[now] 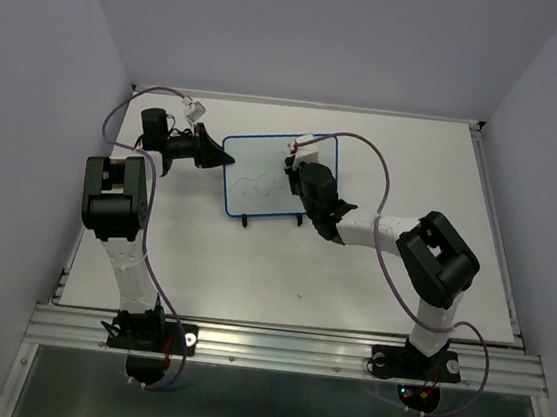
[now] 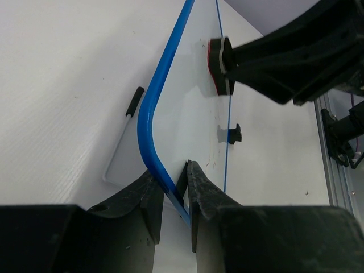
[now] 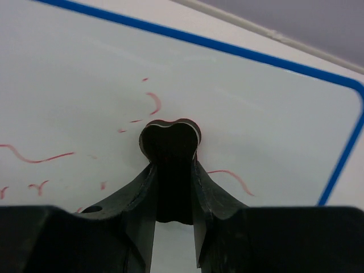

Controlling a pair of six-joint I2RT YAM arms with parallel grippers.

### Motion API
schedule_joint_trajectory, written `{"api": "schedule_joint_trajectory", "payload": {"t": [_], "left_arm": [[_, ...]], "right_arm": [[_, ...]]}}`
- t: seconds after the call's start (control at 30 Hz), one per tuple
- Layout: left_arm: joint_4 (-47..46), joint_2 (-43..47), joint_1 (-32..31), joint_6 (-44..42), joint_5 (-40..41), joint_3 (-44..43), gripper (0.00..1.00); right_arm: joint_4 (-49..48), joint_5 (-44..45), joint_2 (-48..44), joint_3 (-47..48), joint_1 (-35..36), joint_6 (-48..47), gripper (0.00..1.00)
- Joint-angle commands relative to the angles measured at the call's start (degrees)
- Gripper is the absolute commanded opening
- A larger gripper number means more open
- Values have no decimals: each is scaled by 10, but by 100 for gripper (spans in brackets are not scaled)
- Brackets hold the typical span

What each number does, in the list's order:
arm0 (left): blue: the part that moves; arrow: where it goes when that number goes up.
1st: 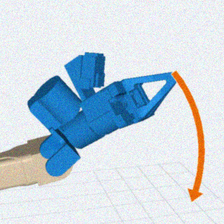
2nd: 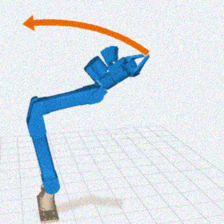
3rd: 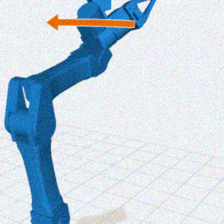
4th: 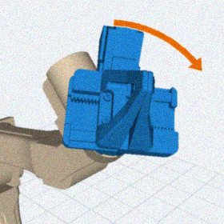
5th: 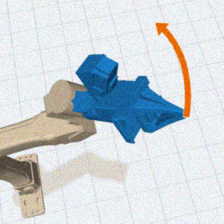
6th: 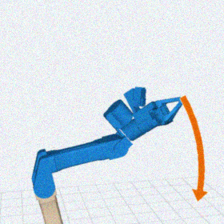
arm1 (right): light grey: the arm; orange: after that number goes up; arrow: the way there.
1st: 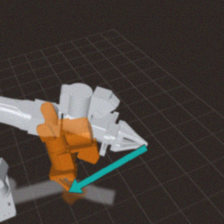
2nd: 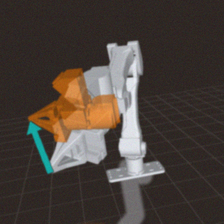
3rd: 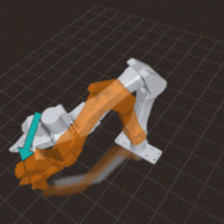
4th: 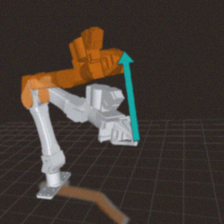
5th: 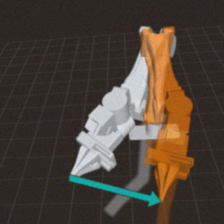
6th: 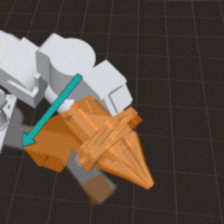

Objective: Erase the whiteboard

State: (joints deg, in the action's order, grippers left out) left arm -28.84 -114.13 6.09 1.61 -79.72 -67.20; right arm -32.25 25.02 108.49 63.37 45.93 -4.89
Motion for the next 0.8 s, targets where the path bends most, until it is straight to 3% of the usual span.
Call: {"api": "schedule_joint_trajectory", "payload": {"t": [0.0, 0.17, 0.53, 0.77], "left_arm": [[-32, 28, 2, -64, 24, -9, 0], [-31, 28, 2, -64, 25, -10, 0], [-29, 29, 2, -66, 25, -10, 0], [-27, 29, 1, -68, 22, -11, 0]], "right_arm": [[-46, 79, -37, -19, -55, 5, 1], [-48, 7, -36, -33, -55, 10, 1], [-46, -87, 30, -9, 65, -37, 1], [-49, 6, 44, 13, 55, -50, 1]]}}
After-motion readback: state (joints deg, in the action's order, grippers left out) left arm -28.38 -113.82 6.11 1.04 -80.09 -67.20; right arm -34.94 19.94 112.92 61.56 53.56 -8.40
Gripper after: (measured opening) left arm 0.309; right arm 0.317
